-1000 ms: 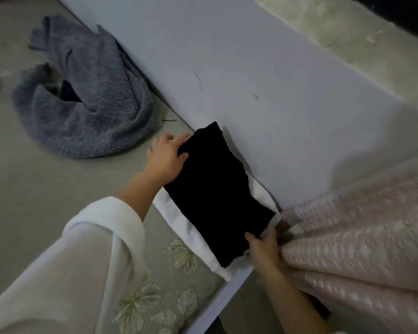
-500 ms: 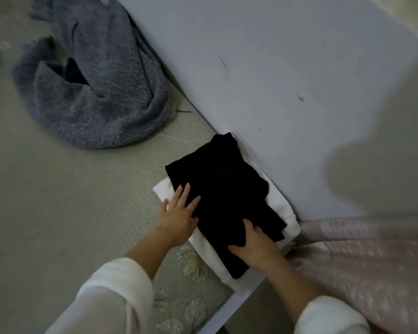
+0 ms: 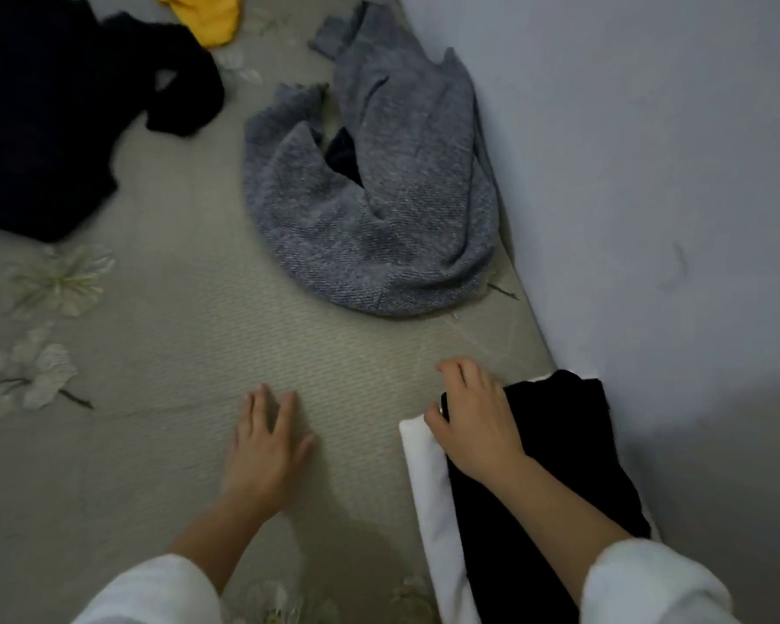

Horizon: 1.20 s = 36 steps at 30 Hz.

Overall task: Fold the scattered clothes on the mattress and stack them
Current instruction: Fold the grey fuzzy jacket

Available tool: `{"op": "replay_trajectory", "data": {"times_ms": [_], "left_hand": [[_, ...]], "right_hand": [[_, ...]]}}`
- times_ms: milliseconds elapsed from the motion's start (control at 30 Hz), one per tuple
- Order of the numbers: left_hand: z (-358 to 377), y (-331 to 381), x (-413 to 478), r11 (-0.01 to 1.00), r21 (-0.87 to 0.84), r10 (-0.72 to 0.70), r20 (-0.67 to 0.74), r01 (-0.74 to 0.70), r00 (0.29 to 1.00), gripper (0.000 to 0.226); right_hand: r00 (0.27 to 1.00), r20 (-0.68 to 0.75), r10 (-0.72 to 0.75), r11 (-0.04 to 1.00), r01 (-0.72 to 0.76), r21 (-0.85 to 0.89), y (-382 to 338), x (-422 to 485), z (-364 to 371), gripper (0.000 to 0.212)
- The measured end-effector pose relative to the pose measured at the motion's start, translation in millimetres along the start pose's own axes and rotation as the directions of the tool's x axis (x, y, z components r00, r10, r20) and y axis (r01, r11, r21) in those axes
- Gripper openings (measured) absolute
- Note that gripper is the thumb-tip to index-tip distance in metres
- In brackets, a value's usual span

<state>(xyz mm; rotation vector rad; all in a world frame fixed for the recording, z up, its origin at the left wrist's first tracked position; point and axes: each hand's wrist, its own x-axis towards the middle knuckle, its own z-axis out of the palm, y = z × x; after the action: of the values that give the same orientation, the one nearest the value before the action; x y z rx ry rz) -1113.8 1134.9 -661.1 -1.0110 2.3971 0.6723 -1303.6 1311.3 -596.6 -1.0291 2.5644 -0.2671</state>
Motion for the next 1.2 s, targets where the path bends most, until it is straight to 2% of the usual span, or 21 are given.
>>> {"op": "replay_trajectory", "data": {"times_ms": [100,233,300,333,400,433,500,567,633,667,700,733,800,833,867,900,967,1000,1100,1133,1200], "left_hand": [[10.5,-11.6,3.5,0.998,0.041,0.038,-0.048,-0.036,0.998,0.090],[16.5,-13.6,9.1,0.996,0.093,-0.004,-0.090,0.013,0.996,0.073],[18.1,-13.4,11.4,0.992,0.123,-0.006,-0.064,0.014,0.998,0.070],[19.4,-15.0,13.4,0.991,0.133,0.012,-0.063,-0.004,0.998,0.070],[23.0,-20.4,16.5,0.987,0.160,0.026,-0.060,-0.016,0.998,0.070],[24.7,-22.4,16.7,0.982,0.185,0.031,-0.067,-0.018,0.997,0.070],[16.8,-19.6,15.4,0.984,0.170,0.083,-0.138,-0.059,0.987,0.068],[13.1,-18.7,16.6,0.992,0.080,0.101,-0.119,-0.092,0.988,0.067],[-2.0,-18.7,11.8,0.975,-0.208,0.062,-0.089,-0.080,0.994,0.072],[-13.6,-18.9,8.6,0.896,-0.440,0.017,-0.090,-0.055,0.996,0.072],[-27.9,-21.9,3.0,0.720,-0.694,-0.076,-0.078,0.001,0.994,0.066],[-44.5,-28.5,-4.0,0.443,-0.891,-0.194,0.011,0.097,0.981,0.060],[-70.6,-51.6,-19.4,-0.129,-0.966,-0.225,0.251,0.226,0.942,0.063],[-79.4,-66.9,-30.5,-0.320,-0.919,-0.188,0.300,0.231,0.935,0.068],[-88.4,-85.5,-44.8,-0.399,-0.890,-0.166,0.309,0.223,0.936,0.071],[-98.1,-103.0,-61.9,-0.418,-0.881,-0.144,0.307,0.223,0.941,0.074],[-115.1,-138.6,-96.8,-0.354,-0.897,-0.107,0.321,0.265,0.941,0.072],[-122.9,-154.9,-115.5,-0.285,-0.908,-0.072,0.340,0.307,0.938,0.070],[-141.2,-188.7,-172.2,-0.036,-0.897,-0.005,0.442,0.441,0.897,0.049],[-141.7,-197.1,-190.7,0.059,-0.882,-0.016,0.467,0.467,0.884,0.036],[-136.1,-214.5,-221.5,0.146,-0.860,-0.096,0.479,0.489,0.872,0.011]], "right_hand": [[0.999,0.023,-0.031,0.995,0.032,-0.090,-10.1,44.5,4.1,0.062],[0.999,-0.028,-0.045,0.965,0.036,-0.259,-17.8,106.6,1.1,0.090],[0.998,-0.019,-0.052,0.938,0.042,-0.345,-21.6,131.5,4.4,0.082],[0.999,-0.011,-0.053,0.931,0.046,-0.361,-24.1,140.6,7.1,0.065],[0.999,-0.009,-0.041,0.957,0.036,-0.288,-34.3,151.3,13.2,0.031],[0.999,0.002,-0.039,0.979,0.039,-0.200,-41.7,152.7,16.5,0.025],[0.995,0.049,-0.084,0.996,0.085,-0.019,-61.6,146.8,21.6,0.025],[0.986,0.071,-0.149,0.985,0.143,0.093,-83.8,132.0,21.9,0.030],[0.980,0.102,-0.171,0.964,0.145,0.223,-111.7,109.0,13.9,0.038],[0.976,0.124,-0.178,0.947,0.136,0.290,-126.9,96.3,8.6,0.042],[0.970,0.148,-0.191,0.929,0.130,0.345,-143.8,82.8,3.4,0.044],[0.965,0.164,-0.207,0.909,0.128,0.396,-162.1,68.8,-1.6,0.045],[0.954,0.190,-0.234,0.865,0.115,0.488,-193.9,39.5,-1.0,0.046],[0.946,0.214,-0.244,0.846,0.100,0.523,-208.0,22.8,2.8,0.046],[0.936,0.241,-0.258,0.830,0.087,0.551,-223.1,4.0,6.5,0.045],[0.921,0.279,-0.270,0.815,0.064,0.576,-237.1,-16.1,9.7,0.041],[0.880,0.370,-0.296,0.800,0.017,0.600,-265.1,-58.7,18.0,0.020],[0.862,0.407,-0.303,0.799,-0.003,0.601,-279.9,-80.2,20.1,0.011],[0.803,0.511,-0.308,0.784,-0.089,0.614,-321.2,-137.3,16.3,0.011],[0.788,0.524,-0.323,0.785,-0.086,0.614,-333.4,-154.4,12.3,0.017],[0.786,0.529,-0.318,0.818,-0.055,0.573,-351.0,-185.9,8.1,0.020]]}}
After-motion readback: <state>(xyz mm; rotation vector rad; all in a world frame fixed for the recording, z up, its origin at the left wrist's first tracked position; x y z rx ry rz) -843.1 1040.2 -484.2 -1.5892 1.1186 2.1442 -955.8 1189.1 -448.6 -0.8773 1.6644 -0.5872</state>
